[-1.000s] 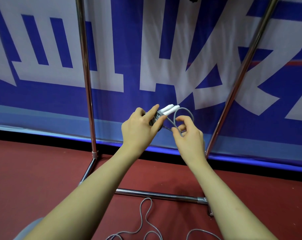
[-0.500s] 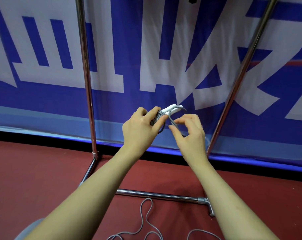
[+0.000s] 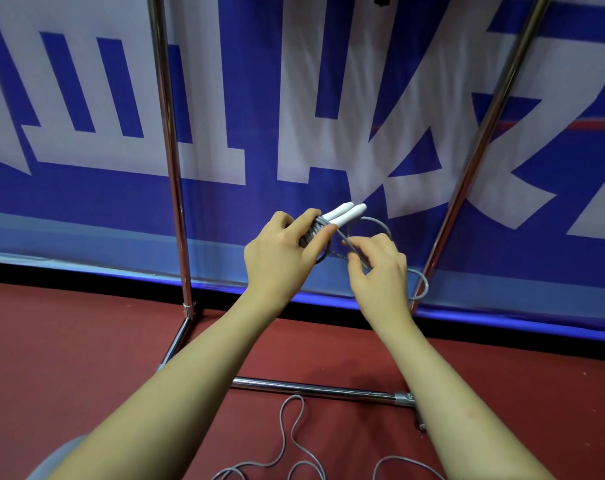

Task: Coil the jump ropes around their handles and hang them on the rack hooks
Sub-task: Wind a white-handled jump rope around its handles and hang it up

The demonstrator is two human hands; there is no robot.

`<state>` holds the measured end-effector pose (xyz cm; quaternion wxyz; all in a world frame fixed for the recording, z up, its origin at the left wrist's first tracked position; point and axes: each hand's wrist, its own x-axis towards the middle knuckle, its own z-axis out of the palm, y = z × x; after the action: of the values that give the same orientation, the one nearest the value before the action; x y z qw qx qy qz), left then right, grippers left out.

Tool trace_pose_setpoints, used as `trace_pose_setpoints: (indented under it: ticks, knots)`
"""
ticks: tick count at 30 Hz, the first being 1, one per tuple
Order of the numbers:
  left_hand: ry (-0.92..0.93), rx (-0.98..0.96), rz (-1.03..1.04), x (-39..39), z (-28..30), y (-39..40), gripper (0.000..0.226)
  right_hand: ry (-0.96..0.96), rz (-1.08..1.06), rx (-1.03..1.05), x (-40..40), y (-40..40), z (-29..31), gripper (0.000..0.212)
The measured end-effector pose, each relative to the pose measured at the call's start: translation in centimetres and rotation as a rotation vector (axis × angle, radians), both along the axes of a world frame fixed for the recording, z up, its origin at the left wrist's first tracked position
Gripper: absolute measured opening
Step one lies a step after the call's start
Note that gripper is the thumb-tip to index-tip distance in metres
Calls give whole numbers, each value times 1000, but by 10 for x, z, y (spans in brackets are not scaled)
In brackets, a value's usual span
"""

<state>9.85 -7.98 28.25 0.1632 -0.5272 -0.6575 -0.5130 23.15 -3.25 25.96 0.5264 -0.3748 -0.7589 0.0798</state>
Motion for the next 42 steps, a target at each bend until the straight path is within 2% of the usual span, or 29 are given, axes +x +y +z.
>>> trace_pose_setpoints:
  ticks: [3, 5, 9, 11, 13, 18, 23, 27, 30, 32, 34, 37, 39, 42]
  knots:
    - [-32, -15, 5, 0, 2, -1, 48, -28, -45, 117, 0, 6, -5, 8]
    - [-35, -27, 13, -1, 2, -1, 48, -26, 77, 88, 1, 6, -3, 8]
    - [-63, -85, -16, -3, 4, -2, 46, 131, 392, -271, 2, -6, 10, 21]
    - [-68, -104, -35, -3, 4, -3, 44, 255, 454, -426, 1, -10, 15, 19]
    - [-95, -136, -60, -3, 4, -5, 39, 302, 430, -488, 0, -11, 19, 13]
    - [-156, -199, -114, 0, 5, -6, 38, 186, 335, -469, -5, -7, 18, 17]
    - [-359, -246, -197, -2, 5, -1, 40, 211, 422, -509, 0, -8, 24, 4]
    - [-556, -217, -311, -4, 6, 1, 53, 186, 525, -565, 8, -5, 27, 16]
    - [-613, -221, -372, -4, 11, -3, 49, 115, 569, -629, 9, -5, 26, 10]
    - [-680, -230, -469, -3, 16, -7, 48, 171, 528, -651, 11, -4, 25, 6]
    - [-711, -282, -566, -4, 18, -11, 48, 228, 510, -675, 13, -3, 25, 14]
    - [-633, -423, -704, -5, 17, -16, 57, 334, 612, -683, 15, -5, 27, 17]
    - [-617, -460, -760, -4, 16, -17, 47, 432, 674, -699, 15, -7, 31, 17]
    - [-605, -387, -784, -7, 17, -15, 28, 491, 667, -694, 18, -8, 33, 22]
